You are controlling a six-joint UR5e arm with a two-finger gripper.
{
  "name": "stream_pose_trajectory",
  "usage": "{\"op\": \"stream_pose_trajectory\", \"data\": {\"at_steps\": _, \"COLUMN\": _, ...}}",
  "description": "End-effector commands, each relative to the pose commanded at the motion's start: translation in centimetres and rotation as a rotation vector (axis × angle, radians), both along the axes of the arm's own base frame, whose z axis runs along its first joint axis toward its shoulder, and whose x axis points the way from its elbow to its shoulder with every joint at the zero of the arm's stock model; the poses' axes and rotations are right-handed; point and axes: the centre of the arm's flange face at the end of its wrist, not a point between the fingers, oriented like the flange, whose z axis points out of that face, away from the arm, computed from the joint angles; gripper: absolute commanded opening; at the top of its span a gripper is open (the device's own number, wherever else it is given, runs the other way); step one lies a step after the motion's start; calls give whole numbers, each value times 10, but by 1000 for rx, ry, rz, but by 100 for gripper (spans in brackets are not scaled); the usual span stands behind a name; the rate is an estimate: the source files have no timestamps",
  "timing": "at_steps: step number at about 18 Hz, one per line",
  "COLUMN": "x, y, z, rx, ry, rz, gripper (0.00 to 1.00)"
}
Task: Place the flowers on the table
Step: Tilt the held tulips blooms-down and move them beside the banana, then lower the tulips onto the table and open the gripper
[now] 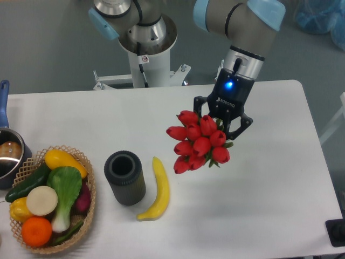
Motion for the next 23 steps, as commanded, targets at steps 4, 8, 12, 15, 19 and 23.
{"op": "stream_pose_trajectory", "data": {"at_steps": 4, "x": -6, "y": -9, "z": -16, "rx": -152, "ry": 45, "rz": 43, "gripper": 44}}
{"op": "stream_pose_trajectory", "data": {"at_steps": 8, "x": -4, "y": -6, "z": -38, "rx": -345, "ry": 105, "rz": 62, "gripper": 46}}
{"op": "stream_pose_trajectory", "data": {"at_steps": 12, "x": -9, "y": 1, "z": -70, "rx": -423, "ry": 79, "rz": 56, "gripper": 46}}
{"op": "stream_pose_trajectory", "data": {"at_steps": 15, "x": -9, "y": 3, "z": -95, "rx": -462, "ry": 50, "rz": 46, "gripper": 46}}
{"op": "stream_pose_trajectory", "data": {"at_steps": 19, "x": -14, "y": 6, "z": -123, "rx": -490, "ry": 3, "rz": 35, "gripper": 46}}
{"op": "stream_pose_trajectory", "data": {"at_steps": 23, "x": -17, "y": 12, "z": -155, "rx": -513, "ry": -44, "rz": 18, "gripper": 46}}
